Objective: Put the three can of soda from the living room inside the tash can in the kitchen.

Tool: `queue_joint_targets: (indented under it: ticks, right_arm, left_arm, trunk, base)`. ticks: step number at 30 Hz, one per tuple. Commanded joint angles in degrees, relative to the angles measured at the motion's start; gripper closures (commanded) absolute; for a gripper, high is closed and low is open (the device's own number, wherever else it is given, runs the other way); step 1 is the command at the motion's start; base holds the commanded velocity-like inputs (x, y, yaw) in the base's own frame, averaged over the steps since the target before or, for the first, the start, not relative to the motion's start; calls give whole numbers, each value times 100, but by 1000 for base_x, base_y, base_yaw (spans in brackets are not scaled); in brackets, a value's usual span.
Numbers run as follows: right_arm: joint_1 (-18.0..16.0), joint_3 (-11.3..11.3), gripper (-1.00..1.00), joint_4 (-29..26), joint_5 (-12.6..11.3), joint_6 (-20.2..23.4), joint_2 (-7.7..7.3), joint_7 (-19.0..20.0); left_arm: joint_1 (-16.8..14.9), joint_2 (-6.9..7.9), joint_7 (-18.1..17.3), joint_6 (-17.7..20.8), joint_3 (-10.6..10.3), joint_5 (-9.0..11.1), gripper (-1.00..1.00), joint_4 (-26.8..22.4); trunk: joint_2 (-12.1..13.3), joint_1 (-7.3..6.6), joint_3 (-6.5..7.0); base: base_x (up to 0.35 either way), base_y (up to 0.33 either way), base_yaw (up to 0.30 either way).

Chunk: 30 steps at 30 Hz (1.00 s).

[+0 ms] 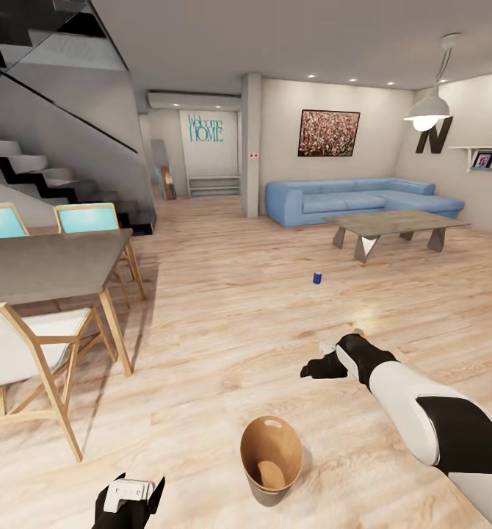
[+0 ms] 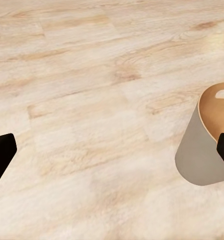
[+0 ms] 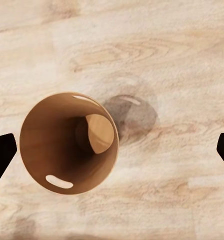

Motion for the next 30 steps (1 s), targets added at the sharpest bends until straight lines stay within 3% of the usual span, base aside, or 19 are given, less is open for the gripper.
queue_joint_targets:
  ticks: [1,7,30]
  right_arm:
    - [0,-2,-100,-1,0,-1,0,-1]
    - [1,-6,-100,-12,0,-5,1,-4]
    - [83,-9,-100,-23,-3,-11,-6,13]
  left_arm:
    - [2,0,0,-2,-1,0,-100,0]
    - [14,-6,1,-3,-1,9,-100,-24]
    - [0,-8,2,18,1,0,-100,-32]
  trunk:
    - [0,0,0]
    - [0,0,0]
    - [-922,505,-413]
  base:
    - [0,0,0]
    - [0,0,0]
    - [0,0,0]
